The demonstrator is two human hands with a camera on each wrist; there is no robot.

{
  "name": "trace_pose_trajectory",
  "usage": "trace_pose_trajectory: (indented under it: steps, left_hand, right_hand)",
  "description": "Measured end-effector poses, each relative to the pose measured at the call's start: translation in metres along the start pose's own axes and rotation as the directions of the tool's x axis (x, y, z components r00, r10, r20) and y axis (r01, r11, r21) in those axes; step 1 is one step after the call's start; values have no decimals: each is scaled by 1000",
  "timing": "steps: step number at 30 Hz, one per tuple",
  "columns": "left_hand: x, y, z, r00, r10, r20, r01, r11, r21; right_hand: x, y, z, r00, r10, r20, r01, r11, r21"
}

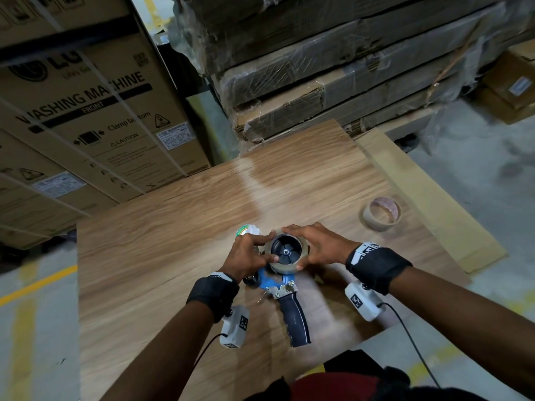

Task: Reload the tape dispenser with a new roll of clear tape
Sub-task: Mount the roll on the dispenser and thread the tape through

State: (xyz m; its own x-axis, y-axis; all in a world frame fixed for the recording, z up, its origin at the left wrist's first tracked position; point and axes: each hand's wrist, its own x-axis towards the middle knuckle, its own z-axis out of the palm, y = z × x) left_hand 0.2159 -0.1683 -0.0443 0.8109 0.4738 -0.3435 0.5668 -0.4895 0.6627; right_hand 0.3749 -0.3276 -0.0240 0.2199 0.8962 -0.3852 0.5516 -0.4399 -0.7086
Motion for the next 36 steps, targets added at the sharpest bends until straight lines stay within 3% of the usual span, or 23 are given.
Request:
trace_pose_trajectory:
  steps: [15, 36]
  left_hand:
    - [-5, 9, -3, 1000, 12, 18, -12, 1000, -10]
    - [6, -4, 7, 999, 54, 0, -53, 993, 110]
  right_hand:
    - [7, 20, 8, 999, -44, -5, 44, 999, 11]
    - [13, 34, 14, 996, -88, -27, 89, 995, 37]
